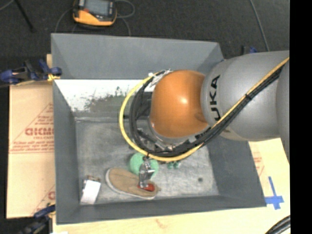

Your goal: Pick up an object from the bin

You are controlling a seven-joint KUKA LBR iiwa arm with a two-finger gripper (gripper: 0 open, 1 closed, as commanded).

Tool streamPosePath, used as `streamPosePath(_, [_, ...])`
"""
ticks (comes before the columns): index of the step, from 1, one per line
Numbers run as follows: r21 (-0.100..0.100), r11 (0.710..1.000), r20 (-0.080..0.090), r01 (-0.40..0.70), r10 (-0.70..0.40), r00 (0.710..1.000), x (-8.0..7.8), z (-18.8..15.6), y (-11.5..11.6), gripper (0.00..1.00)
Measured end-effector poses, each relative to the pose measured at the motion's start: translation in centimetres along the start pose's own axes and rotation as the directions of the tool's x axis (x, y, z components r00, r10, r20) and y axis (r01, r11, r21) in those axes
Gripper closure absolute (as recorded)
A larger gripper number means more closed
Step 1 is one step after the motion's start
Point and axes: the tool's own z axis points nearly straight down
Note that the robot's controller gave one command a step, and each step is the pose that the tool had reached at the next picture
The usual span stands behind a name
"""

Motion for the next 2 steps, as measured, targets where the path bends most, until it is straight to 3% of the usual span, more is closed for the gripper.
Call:
streamPosePath(1, [0.0,0.998,-0.001,0.065,-0.065,0.998,-1.25,10.5,-1.29,1.0])
streamPosePath(2, [-0.001,0.998,-0.001,0.064,-0.064,0.998,-1.24,10.5,-1.3,1.0])
